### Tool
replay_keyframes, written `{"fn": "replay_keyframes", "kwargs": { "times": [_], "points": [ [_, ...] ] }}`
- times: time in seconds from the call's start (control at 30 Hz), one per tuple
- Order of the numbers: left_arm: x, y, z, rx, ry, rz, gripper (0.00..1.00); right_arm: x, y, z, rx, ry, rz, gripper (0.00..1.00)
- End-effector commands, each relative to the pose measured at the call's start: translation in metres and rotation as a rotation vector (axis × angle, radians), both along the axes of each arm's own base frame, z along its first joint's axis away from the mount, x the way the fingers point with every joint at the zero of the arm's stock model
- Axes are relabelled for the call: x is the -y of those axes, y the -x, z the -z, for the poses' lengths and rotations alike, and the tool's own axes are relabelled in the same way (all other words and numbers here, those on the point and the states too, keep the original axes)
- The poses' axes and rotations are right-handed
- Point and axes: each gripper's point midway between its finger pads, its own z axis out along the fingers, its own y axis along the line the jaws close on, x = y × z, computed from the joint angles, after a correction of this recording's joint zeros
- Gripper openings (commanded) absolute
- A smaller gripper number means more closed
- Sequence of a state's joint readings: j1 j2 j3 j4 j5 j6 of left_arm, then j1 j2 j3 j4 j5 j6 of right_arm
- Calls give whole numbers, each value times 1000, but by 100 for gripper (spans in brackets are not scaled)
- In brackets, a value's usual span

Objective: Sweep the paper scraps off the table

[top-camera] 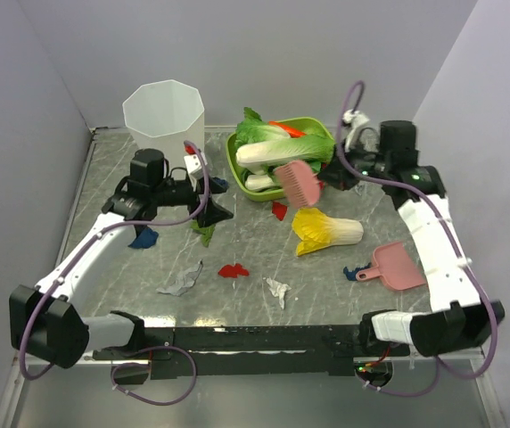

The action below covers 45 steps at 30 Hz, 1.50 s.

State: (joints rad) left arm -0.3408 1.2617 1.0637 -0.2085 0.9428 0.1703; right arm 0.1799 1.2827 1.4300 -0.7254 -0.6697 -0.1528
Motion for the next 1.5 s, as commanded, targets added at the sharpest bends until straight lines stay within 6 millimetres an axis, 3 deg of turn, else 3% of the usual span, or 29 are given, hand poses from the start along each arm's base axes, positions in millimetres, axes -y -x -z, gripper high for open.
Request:
{"fn": "replay_keyframes", "kwargs": {
  "times": [0.0, 0.07, 0.1, 0.23, 0.27, 0.43, 0.5, 0.6, 0.67, 0.7, 0.73, 0.8, 0.83, 0.9, 1.03, 1.07, 1.1, 1.13, 1.17, 1.23, 1.27, 1.3, 1.37, 1.47],
  "points": [
    [-12, -4, 21, 65, -82, -85, 99, 56, -14, -45, 141, 75, 304, 0],
    [-8, -2, 21, 89, -75, -98, 97, 76, -11, -57, 210, 105, 395, 0],
    [-1, 1, 23, 98, -80, -93, 96, 98, -11, -68, 265, 136, 508, 0],
    [31, 17, 22, 116, -85, 1, 99, 150, 3, -70, 241, 198, 725, 0],
    [39, 21, 19, 117, -82, 25, 99, 152, 9, -72, 244, 214, 718, 0],
    [80, 42, 17, 84, -58, 128, 94, 204, 46, -86, 253, 368, 871, 0],
    [98, 54, 10, 119, -27, 164, 93, 218, 63, -84, 232, 420, 924, 0],
    [124, 74, 17, 135, -33, 216, 93, 236, 78, -82, 218, 484, 1010, 0],
    [143, 73, 11, 142, -40, 192, 93, 243, 82, -79, 204, 485, 1046, 0],
    [153, 69, 26, 91, -68, 192, 91, 243, 81, -76, 199, 484, 1039, 0],
    [164, 60, 11, 104, -53, 175, 89, 243, 80, -75, 198, 486, 1037, 0],
    [185, 60, 23, 33, -75, 166, 88, 246, 79, -80, 187, 464, 1062, 0],
    [195, 60, 14, 45, -60, 174, 87, 247, 77, -82, 185, 447, 1068, 0],
    [216, 72, 27, 87, -87, 210, 88, 252, 71, -90, 217, 414, 1091, 0],
    [263, 95, 33, 139, -61, 301, 87, 255, 66, -104, 242, 335, 1127, 0],
    [276, 95, 55, 81, -90, 311, 86, 255, 66, -111, 262, 320, 1131, 0],
    [290, 94, 40, 82, -57, 317, 84, 255, 65, -114, 278, 318, 1132, 0],
    [300, 95, 40, 76, -39, 321, 82, 256, 68, -118, 302, 317, 1136, 0],
    [311, 91, 59, 50, -54, 299, 79, 256, 67, -111, 294, 324, 1134, 0],
    [330, 91, 60, 55, -26, 277, 78, 261, 68, -113, 335, 339, 1150, 0],
    [340, 88, 79, 43, -39, 265, 77, 263, 67, -106, 318, 347, 1155, 0],
    [349, 85, 74, 23, -26, 234, 76, 264, 69, -102, 293, 346, 1161, 0],
    [363, 89, 96, 10, -54, 226, 76, 264, 67, -99, 266, 340, 1157, 0],
    [381, 84, 106, 10, -59, 185, 75, 263, 64, -97, 259, 330, 1148, 0]
  ]
}}
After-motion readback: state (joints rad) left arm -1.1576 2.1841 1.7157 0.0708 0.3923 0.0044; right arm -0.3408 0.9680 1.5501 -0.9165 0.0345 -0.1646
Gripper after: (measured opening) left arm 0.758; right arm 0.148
